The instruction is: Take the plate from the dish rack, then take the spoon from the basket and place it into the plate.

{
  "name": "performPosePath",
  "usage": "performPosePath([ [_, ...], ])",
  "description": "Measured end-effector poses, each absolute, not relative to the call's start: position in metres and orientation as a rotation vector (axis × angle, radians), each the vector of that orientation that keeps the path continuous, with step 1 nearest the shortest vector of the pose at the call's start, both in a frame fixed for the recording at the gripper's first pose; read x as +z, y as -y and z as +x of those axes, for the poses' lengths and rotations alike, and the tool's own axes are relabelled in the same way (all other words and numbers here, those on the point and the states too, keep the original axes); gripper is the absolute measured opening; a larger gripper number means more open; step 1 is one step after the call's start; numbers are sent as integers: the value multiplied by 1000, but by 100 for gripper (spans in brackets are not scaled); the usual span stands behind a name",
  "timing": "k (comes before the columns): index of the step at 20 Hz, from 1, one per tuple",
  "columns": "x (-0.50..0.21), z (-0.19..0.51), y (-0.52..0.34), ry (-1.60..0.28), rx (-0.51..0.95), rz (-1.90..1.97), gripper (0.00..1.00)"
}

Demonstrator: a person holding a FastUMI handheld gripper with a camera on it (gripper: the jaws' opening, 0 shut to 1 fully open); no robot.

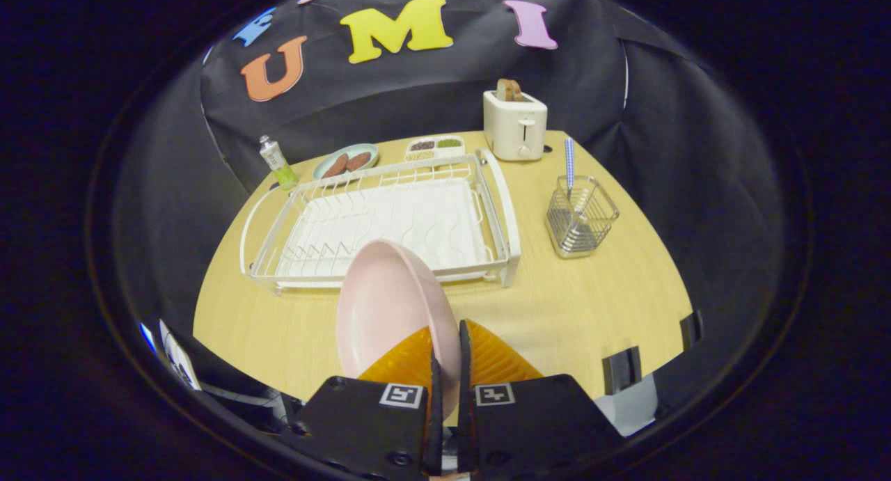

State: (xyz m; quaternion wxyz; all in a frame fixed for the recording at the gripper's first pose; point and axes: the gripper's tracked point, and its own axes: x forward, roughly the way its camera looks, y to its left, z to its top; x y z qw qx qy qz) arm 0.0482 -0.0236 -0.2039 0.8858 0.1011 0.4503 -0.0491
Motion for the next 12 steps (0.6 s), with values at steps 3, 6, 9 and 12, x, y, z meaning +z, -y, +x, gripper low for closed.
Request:
performPosePath([
  [3, -229, 42, 28, -959, -107, 216, 14],
  [6, -243, 36, 31, -961, -68, 293, 16],
  [9, -265, 28, 41, -949, -37, 280, 19],
  [12, -288, 30, 47, -952, -3, 310, 25],
])
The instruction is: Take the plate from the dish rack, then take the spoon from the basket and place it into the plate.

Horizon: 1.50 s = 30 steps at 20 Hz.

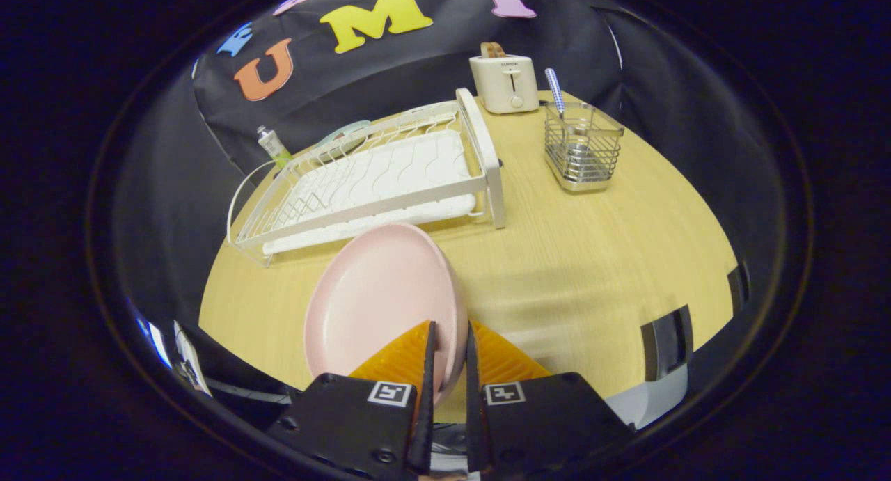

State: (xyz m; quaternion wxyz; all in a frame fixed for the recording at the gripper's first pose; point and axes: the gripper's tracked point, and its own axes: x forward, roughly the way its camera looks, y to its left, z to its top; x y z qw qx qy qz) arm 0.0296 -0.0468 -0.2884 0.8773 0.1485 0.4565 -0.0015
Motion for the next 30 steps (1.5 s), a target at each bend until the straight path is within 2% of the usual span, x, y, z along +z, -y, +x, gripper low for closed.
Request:
performPosePath([
  [2, -291, 33, 48, -931, 24, 316, 27],
  [6, -299, 40, 64, -858, -30, 218, 32],
  [8, -293, 49, 71, -772, -59, 187, 34],
  [10, -287, 52, 75, -705, -62, 210, 30],
  [13, -277, 56, 87, -614, -60, 222, 36],
  [14, -269, 55, 92, -568, -50, 205, 43],
  [17, -251, 50, 109, -452, -38, 105, 57],
  [18, -246, 50, 117, -427, -51, 60, 70],
  [23, -232, 56, 151, -320, -180, -204, 97],
  [24, -233, 64, 156, -317, -200, -232, 100],
  [30, -208, 97, 178, -280, -207, -143, 100],
])
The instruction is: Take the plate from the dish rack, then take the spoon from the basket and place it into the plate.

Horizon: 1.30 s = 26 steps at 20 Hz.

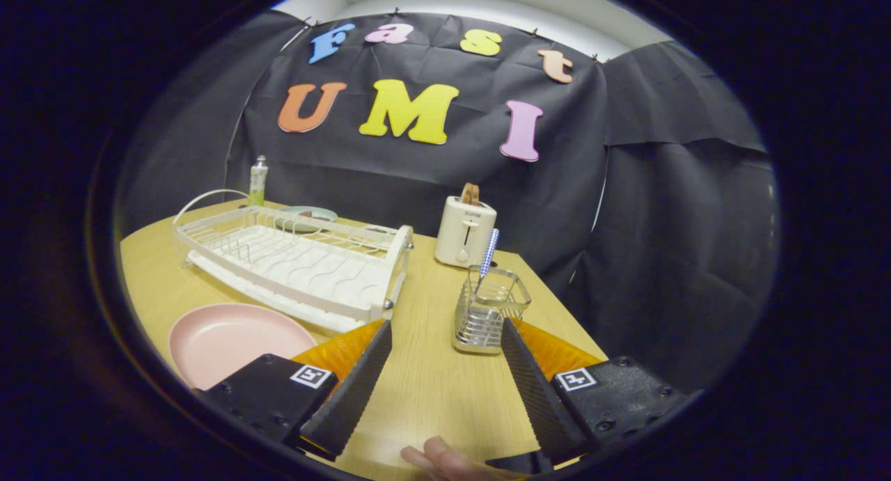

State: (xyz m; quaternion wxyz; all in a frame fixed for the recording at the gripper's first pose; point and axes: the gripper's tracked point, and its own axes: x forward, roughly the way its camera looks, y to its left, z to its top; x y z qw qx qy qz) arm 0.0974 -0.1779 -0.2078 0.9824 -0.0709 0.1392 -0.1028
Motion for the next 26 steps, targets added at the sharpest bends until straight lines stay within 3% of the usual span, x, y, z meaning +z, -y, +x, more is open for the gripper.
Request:
performPosePath([
  [6, -160, 159, 205, -240, -197, 14, 100],
  [15, -170, 266, 243, -408, -169, 186, 97],
  [16, -170, 276, 245, -417, -160, 206, 91],
  [22, -193, 290, 249, -519, -173, 228, 20],
  [26, -180, 277, 255, -469, -192, 256, 14],
])
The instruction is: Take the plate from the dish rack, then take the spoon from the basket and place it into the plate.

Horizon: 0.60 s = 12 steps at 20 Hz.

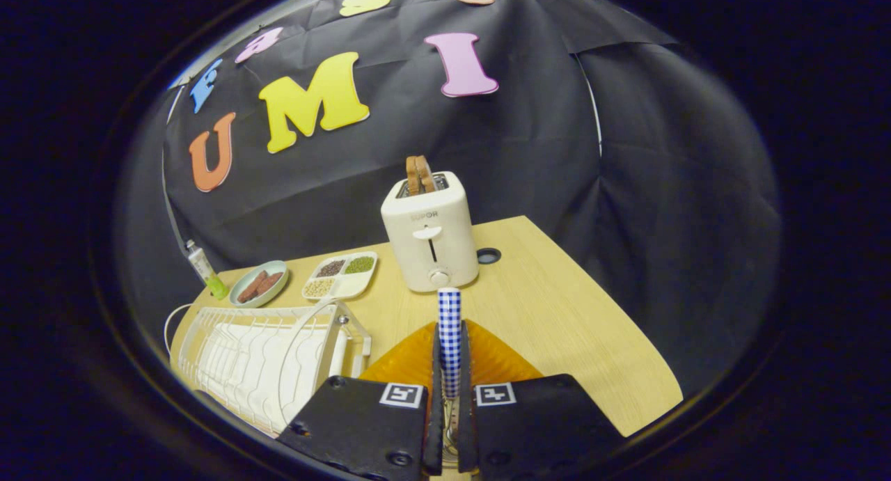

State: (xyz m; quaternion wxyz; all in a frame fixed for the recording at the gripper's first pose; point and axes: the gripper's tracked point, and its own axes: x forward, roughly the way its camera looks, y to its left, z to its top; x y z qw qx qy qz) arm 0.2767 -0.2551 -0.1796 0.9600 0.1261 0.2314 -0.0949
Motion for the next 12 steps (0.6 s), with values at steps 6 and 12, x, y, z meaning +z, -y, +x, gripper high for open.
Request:
performPosePath([
  [6, -102, 249, 265, -246, -241, 155, 14],
  [12, -33, 188, 213, -105, -186, 83, 14],
])
